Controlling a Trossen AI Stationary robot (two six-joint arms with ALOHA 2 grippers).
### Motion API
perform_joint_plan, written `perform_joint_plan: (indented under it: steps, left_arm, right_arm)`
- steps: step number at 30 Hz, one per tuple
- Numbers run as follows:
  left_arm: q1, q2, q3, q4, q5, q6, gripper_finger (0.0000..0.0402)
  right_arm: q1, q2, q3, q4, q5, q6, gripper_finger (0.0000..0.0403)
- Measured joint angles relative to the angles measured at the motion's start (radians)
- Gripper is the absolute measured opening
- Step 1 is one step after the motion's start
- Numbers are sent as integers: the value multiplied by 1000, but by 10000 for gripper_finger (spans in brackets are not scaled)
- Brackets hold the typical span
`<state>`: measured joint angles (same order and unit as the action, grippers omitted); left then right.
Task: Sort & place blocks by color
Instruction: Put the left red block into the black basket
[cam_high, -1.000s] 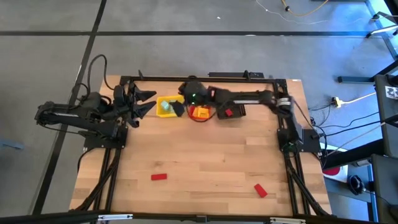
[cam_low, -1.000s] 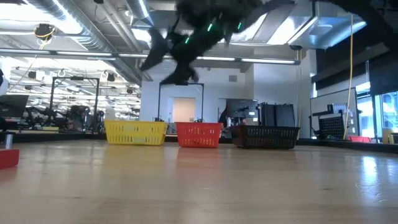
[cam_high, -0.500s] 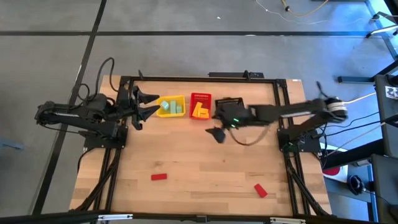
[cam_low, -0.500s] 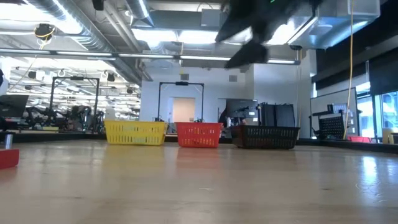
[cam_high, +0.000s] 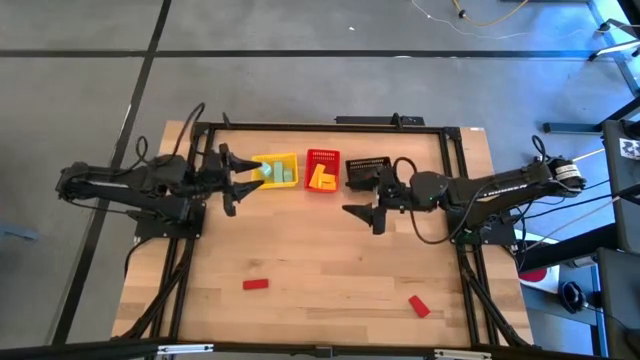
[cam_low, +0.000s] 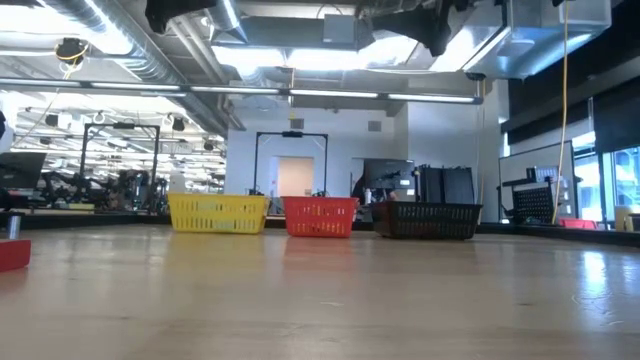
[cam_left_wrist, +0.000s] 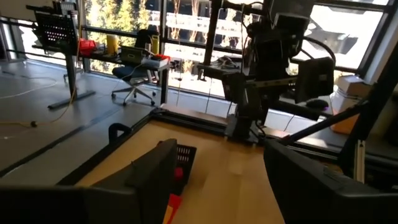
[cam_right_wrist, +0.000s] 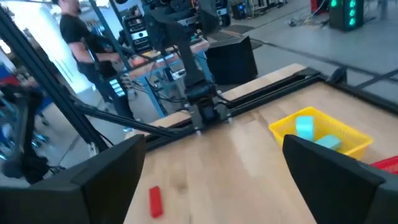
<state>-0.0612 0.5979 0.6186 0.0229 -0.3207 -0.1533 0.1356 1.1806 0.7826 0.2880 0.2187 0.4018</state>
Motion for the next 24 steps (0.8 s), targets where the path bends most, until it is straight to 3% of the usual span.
perform_joint_plan:
  steps: [8,10,14,19,24]
  left_arm:
    - [0,62,0,2,1,1,232]
    - [0,77,0,6,14,-71,232]
    - [-17,121,12,-56,188,-289,232]
    - [-151,259,102,-406,298,-501,232]
    - [-376,453,187,-565,311,-603,232]
  right_arm:
    - [0,3,0,-7,-6,-68,381]
    - [0,3,0,-9,-7,-70,381]
    - [0,3,0,-15,-9,-70,381]
    - [0,3,0,-31,-9,-71,381]
    - [-3,3,0,-65,-3,-101,381]
